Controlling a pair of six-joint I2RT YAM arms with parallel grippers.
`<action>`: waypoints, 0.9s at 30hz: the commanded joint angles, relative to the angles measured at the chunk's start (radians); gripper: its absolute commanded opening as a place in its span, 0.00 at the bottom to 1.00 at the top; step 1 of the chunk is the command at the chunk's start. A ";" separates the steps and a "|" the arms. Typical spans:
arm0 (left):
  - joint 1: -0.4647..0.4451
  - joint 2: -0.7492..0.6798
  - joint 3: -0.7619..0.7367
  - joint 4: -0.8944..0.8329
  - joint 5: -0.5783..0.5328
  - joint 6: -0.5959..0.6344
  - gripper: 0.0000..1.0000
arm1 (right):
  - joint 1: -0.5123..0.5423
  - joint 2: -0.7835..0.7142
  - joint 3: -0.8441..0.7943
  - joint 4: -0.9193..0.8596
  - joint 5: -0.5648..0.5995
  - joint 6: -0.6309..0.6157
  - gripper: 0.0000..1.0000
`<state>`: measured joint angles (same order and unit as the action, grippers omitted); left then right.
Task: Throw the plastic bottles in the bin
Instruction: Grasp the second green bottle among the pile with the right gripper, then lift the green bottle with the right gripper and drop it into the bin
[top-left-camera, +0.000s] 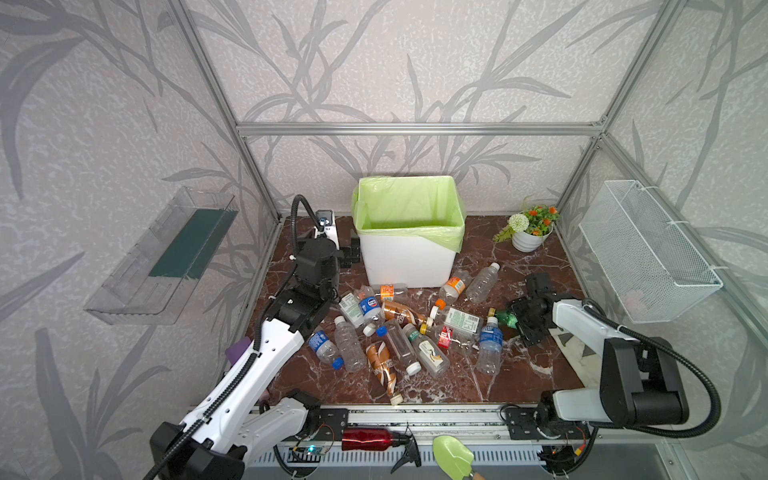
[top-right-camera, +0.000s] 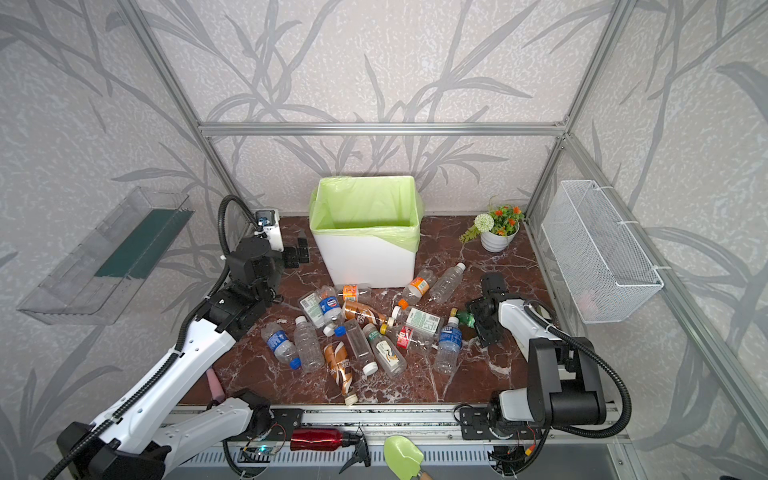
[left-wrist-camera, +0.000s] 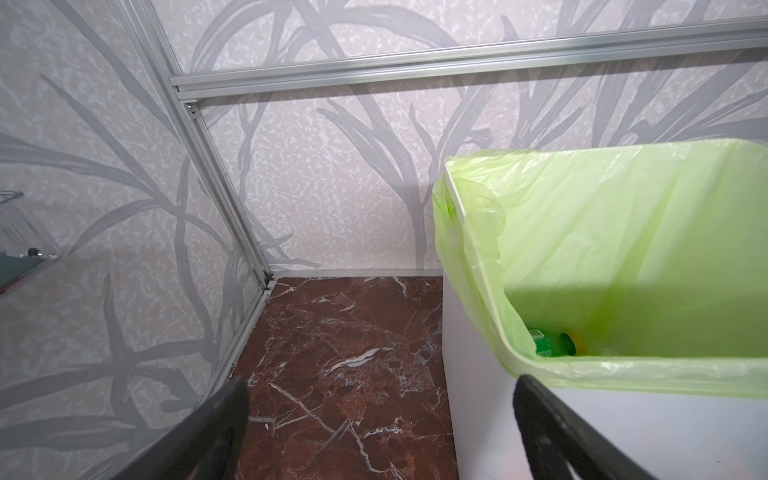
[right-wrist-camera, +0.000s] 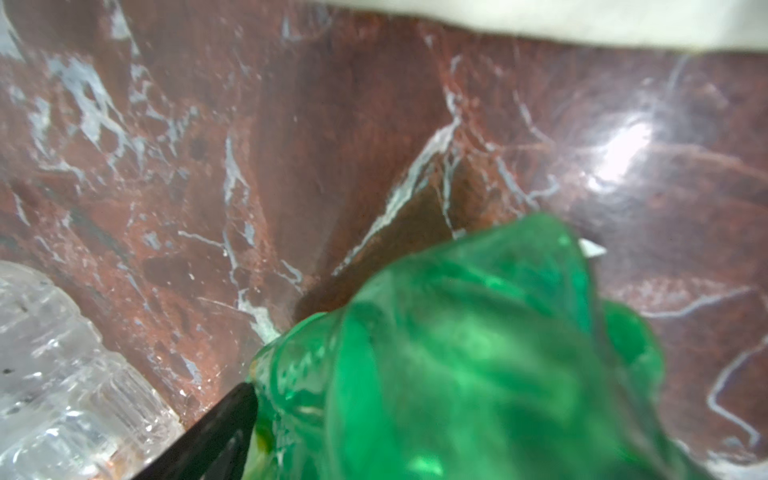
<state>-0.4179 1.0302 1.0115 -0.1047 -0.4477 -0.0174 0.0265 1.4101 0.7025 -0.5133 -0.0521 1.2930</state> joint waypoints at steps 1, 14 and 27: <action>-0.004 0.000 0.013 -0.012 0.006 0.017 0.99 | 0.007 0.050 0.042 0.013 0.041 -0.035 0.84; -0.004 0.001 0.013 -0.017 0.008 0.016 0.99 | 0.007 0.118 0.089 0.033 0.067 -0.060 0.45; 0.006 0.013 -0.028 -0.015 -0.089 -0.015 0.99 | 0.007 -0.057 0.158 0.137 0.110 -0.276 0.33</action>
<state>-0.4171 1.0401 1.0073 -0.1043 -0.4854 -0.0196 0.0311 1.4261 0.8112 -0.4454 0.0280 1.1175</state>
